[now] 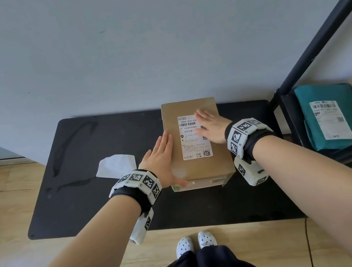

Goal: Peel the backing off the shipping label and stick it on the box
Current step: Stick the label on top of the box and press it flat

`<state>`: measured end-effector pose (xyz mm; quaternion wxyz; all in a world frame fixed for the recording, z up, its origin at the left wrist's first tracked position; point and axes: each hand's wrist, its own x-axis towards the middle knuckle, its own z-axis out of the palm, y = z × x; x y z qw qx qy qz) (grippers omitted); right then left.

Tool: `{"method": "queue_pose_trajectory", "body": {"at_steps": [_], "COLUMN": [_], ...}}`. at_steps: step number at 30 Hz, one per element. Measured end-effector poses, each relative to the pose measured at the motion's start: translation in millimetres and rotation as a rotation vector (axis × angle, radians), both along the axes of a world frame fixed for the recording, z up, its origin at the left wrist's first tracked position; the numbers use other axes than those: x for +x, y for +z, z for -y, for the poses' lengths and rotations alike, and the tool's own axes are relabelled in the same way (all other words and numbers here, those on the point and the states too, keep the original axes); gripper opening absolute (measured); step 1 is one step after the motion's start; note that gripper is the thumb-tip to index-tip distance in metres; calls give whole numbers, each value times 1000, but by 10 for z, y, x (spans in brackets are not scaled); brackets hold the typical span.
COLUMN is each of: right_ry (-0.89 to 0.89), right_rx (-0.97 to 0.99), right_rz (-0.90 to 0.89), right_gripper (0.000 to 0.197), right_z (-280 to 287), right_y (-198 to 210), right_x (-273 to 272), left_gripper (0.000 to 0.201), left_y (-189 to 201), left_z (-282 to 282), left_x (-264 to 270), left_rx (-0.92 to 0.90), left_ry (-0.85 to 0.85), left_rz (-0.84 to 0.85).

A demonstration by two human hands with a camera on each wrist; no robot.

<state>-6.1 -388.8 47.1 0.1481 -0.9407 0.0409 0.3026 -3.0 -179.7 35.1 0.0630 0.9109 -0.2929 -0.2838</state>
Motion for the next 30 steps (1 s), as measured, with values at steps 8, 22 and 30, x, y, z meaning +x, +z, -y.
{"method": "queue_pose_trajectory", "body": {"at_steps": [8, 22, 30], "right_ry": [-29, 73, 128], "right_rx": [-45, 48, 59], "right_rz": [12, 59, 88], "right_gripper": [61, 58, 59], "right_z": [0, -441, -627], "right_y": [63, 36, -36], "right_x": [-46, -45, -621], "left_gripper": [132, 123, 120], "left_y": [14, 0, 1], "left_z": [6, -12, -9], "left_x": [130, 54, 36], "left_rx": [9, -2, 34], "left_ry": [-75, -93, -102], "left_rz": [16, 58, 72]}}
